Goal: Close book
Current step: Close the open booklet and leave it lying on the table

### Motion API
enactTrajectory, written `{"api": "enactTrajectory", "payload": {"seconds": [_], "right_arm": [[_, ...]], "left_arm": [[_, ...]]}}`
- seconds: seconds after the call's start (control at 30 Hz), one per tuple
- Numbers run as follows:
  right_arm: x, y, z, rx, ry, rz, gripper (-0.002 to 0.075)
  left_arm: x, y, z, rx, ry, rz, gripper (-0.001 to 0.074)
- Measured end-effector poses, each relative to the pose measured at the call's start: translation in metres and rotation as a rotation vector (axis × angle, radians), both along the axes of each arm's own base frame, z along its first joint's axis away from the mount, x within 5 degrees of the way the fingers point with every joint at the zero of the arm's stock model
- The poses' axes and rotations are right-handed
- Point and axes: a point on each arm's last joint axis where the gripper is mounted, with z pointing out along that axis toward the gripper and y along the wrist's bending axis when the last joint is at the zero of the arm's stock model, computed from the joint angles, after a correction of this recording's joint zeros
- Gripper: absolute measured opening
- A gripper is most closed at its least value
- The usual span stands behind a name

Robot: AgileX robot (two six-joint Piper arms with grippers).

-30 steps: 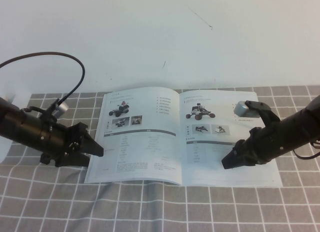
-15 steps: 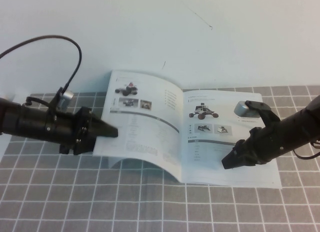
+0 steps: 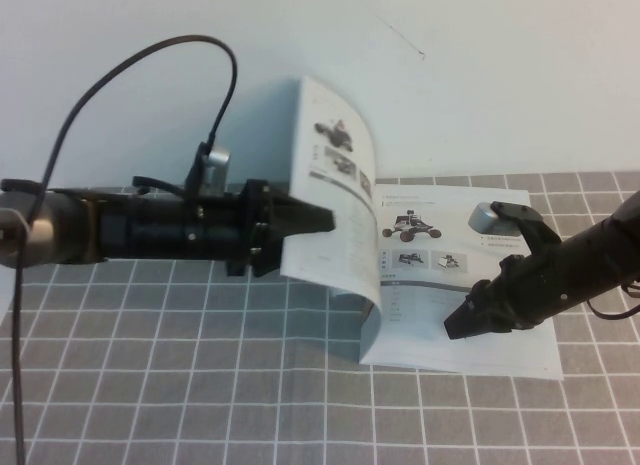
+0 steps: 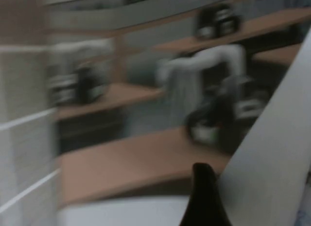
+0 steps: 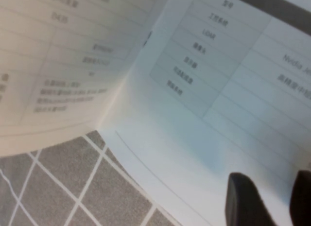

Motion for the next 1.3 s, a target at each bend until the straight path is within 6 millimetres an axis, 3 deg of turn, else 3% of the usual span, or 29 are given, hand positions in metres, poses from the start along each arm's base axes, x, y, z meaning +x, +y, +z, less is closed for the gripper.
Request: {"api": "enactTrajectory", "payload": {"seconds": [0.17, 0.57, 0.97, 1.3], "right_arm": [[0.0, 0.0, 0.0, 0.002, 0.012, -0.014, 0.0227], [0.0, -0.002, 0.005, -0.008, 0.007, -0.035, 0.0227], [-0.007, -0.017, 0.072, -0.11, -0.142, -0.045, 0.0227], [-0.015, -0.078, 0.133, -0.175, -0.261, -0.228, 0.0227]], "left_arm": [[-0.003, -0.026, 0.007, -0.071, -0.052, -0.012, 0.0426], [0.003, -0.05, 0.033, -0.102, -0.162, -0.063, 0.0426], [-0.006, -0.085, 0.045, -0.119, -0.206, -0.148, 0.0403], [-0.015, -0.103, 0.046, -0.121, -0.217, -0.191, 0.0395]]}}
